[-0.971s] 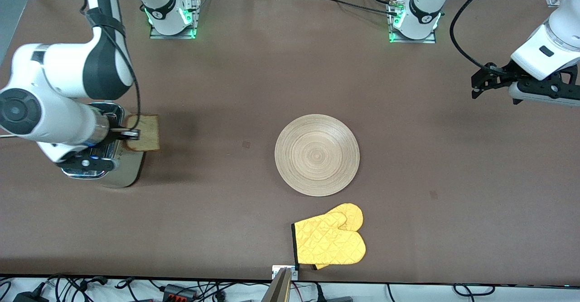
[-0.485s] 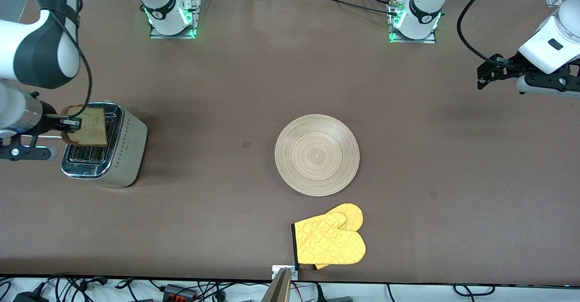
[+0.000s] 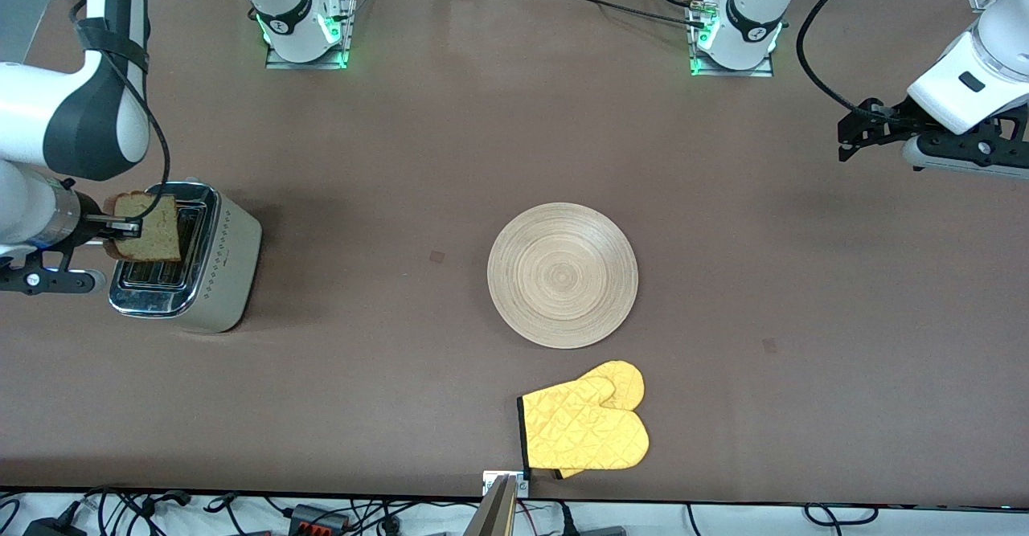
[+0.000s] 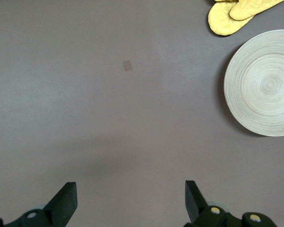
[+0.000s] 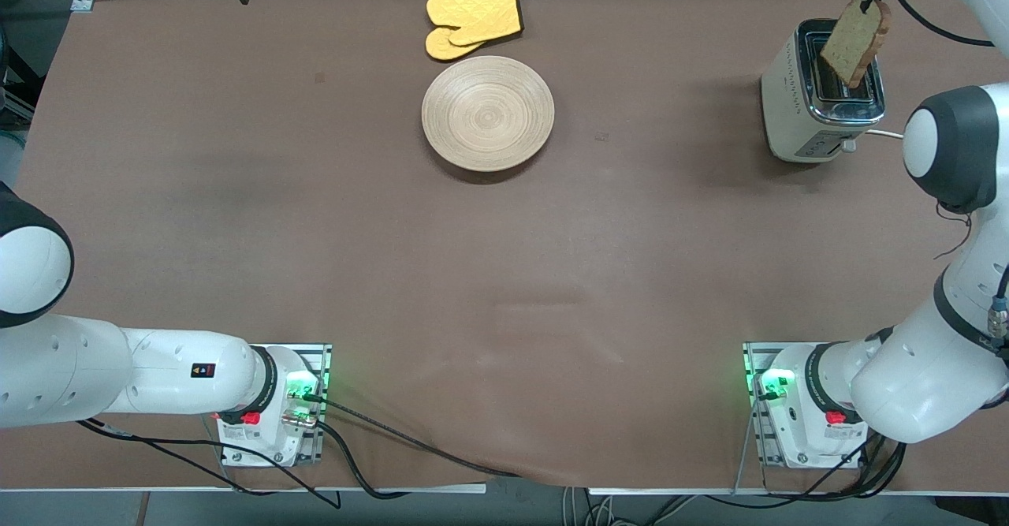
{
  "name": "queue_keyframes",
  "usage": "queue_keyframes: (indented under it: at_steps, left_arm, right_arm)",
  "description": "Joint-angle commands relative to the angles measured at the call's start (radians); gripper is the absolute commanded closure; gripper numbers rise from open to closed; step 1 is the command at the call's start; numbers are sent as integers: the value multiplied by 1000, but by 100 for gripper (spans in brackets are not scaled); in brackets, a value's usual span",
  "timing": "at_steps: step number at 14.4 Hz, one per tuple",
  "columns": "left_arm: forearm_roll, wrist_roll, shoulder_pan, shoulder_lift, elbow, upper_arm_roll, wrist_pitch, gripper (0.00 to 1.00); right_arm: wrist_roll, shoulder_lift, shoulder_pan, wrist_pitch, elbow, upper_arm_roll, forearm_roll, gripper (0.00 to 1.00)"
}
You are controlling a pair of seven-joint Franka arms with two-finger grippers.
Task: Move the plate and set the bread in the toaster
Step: 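Lower the bread slice into the toaster slot with the right gripper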
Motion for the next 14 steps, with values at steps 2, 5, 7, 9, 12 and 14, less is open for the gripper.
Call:
queue_keyframes:
  at_steps: [2, 5, 7, 9, 12, 14]
  left_arm:
    - [23, -6, -1, 15, 35, -4, -20, 0]
    - [23, -6, -4, 13, 37, -6, -23, 0]
    - [23, -6, -4, 13, 37, -6, -23, 0]
    - [23, -6, -4, 13, 37, -6, -23, 0]
    - [23, -6, -4, 13, 37, -6, -23, 0]
    - [23, -6, -4, 13, 37, -6, -23, 0]
  right_arm:
    - [-1, 8, 13, 29, -4, 0, -21, 100]
    - [10, 13, 15, 43, -21, 2, -21, 100]
    - [13, 25, 13, 63, -21, 5, -15, 100]
    - [24, 37, 9, 82, -21, 5, -6, 100]
    - [50, 39, 2, 98, -47, 8, 26, 100]
    - [68, 39, -2, 101, -56, 8, 34, 100]
